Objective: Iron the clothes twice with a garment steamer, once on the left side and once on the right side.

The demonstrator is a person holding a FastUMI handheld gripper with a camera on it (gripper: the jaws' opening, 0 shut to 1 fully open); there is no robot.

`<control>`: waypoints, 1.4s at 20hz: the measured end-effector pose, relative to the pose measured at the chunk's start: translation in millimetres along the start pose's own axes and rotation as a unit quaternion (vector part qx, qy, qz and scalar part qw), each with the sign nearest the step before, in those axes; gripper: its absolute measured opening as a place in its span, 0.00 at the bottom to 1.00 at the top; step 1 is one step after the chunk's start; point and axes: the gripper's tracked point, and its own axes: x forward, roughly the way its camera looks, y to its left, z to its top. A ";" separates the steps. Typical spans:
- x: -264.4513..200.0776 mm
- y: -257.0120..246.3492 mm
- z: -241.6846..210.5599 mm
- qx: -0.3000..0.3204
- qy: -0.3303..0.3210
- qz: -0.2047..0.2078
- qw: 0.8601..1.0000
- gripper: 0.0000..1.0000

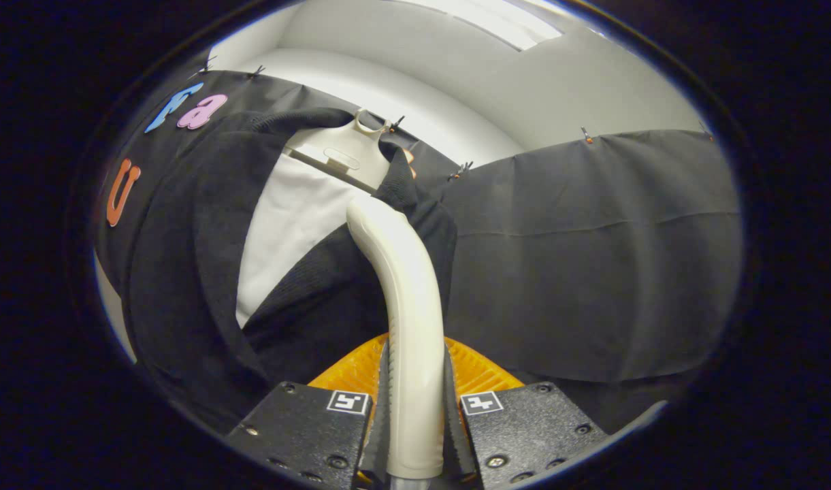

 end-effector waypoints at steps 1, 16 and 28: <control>-2.2 0.9 -3.2 -0.005 0.001 0.000 1.000 0.36; -53.6 14.4 -89.5 0.001 0.082 0.034 0.996 0.36; -102.3 16.1 -157.6 0.015 0.130 0.028 0.991 0.36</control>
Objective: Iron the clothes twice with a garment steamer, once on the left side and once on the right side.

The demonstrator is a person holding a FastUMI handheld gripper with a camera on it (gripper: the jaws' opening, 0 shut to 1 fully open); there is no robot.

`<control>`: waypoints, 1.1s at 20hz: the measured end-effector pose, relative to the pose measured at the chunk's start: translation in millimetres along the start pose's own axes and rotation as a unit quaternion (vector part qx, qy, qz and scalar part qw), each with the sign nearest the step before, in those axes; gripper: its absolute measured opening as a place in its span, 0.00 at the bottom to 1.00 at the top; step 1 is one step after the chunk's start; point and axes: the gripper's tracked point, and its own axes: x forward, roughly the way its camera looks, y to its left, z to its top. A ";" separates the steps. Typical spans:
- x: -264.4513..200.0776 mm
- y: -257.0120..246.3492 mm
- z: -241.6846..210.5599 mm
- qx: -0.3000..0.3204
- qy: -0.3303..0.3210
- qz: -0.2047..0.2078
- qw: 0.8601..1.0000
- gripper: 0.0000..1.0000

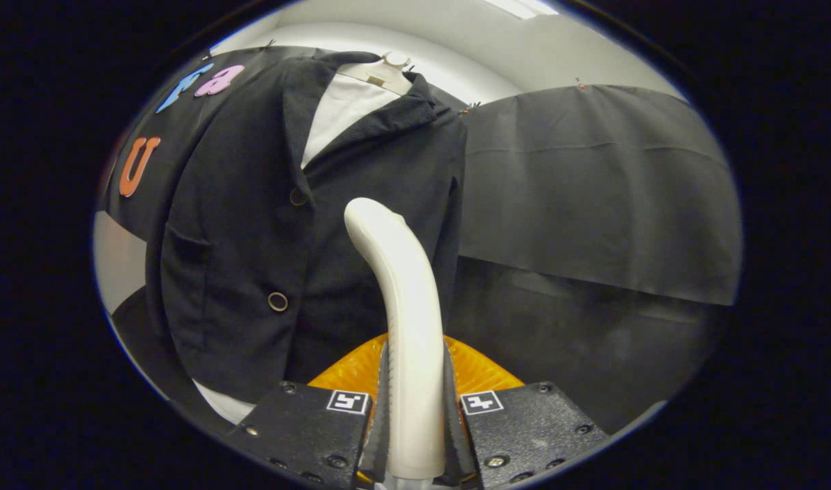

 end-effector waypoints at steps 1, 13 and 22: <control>-3.8 1.5 -6.0 0.000 0.000 0.001 1.000 0.36; -9.9 11.5 -73.0 -0.014 0.075 0.020 0.997 0.36; -8.5 32.0 -126.2 -0.031 0.126 0.060 0.990 0.36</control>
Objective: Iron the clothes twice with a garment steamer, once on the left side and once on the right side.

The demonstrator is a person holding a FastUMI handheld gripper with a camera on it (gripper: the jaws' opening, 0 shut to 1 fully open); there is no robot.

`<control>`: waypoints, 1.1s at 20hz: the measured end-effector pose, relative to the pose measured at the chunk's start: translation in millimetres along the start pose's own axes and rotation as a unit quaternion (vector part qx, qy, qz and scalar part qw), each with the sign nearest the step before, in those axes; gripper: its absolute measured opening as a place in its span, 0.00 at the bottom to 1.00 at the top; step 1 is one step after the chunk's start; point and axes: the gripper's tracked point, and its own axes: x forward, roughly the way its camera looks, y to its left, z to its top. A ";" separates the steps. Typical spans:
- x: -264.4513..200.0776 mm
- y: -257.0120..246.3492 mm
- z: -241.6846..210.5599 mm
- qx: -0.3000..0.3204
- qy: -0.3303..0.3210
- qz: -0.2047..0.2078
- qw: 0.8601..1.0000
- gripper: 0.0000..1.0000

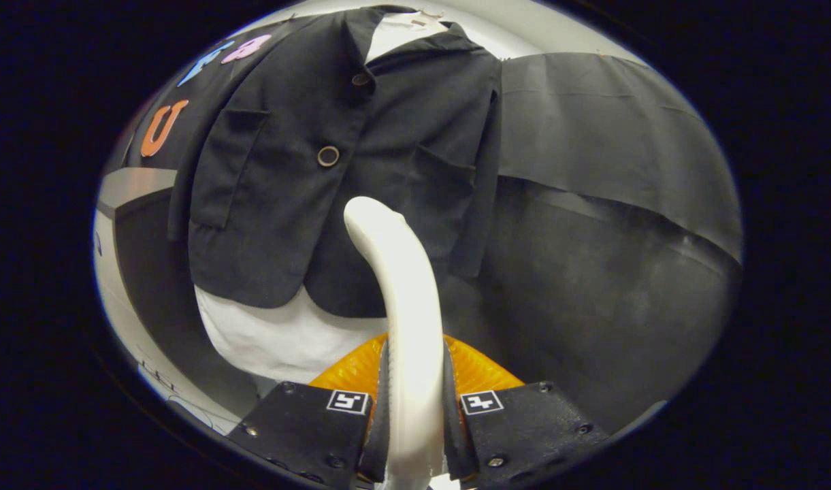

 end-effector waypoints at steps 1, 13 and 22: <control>0.9 -0.4 -4.6 -0.003 0.005 0.004 1.000 0.36; -29.5 4.9 -36.5 -0.004 0.013 0.021 1.000 0.36; -183.7 -1.6 22.2 0.052 -0.074 -0.004 0.996 0.36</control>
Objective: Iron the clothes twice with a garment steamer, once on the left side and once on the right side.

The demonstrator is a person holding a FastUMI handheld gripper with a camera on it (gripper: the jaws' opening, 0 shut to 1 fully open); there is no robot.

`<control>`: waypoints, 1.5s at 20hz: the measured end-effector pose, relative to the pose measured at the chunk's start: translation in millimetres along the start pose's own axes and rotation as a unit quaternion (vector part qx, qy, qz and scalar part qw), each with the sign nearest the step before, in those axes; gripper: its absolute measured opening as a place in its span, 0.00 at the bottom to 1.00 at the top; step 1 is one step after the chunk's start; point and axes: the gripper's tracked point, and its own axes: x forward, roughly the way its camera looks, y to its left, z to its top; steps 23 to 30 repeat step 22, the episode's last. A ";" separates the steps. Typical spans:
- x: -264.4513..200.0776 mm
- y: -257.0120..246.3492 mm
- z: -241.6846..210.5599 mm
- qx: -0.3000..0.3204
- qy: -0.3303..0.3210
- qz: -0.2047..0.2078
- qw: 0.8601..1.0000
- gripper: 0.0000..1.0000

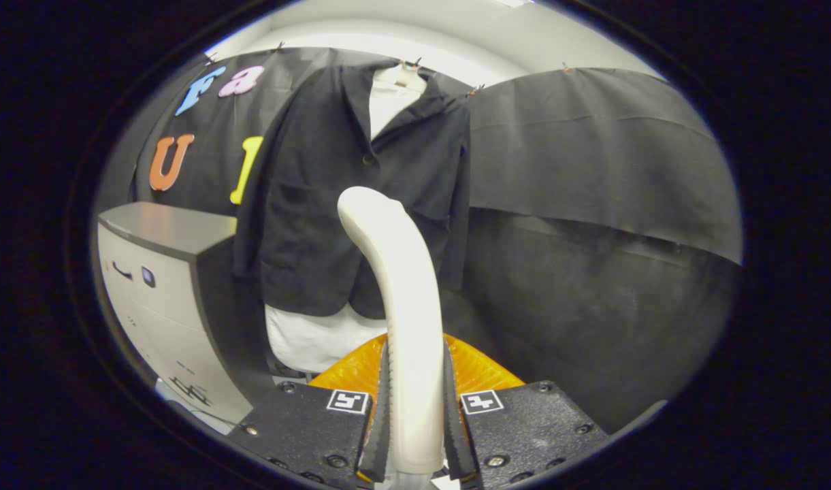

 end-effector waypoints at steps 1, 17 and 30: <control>-20.8 -3.2 5.5 0.004 -0.008 0.002 1.000 0.36; -228.3 11.6 60.3 0.018 -0.076 0.083 0.993 0.36; -228.8 1.0 63.0 0.006 -0.084 0.121 0.989 0.36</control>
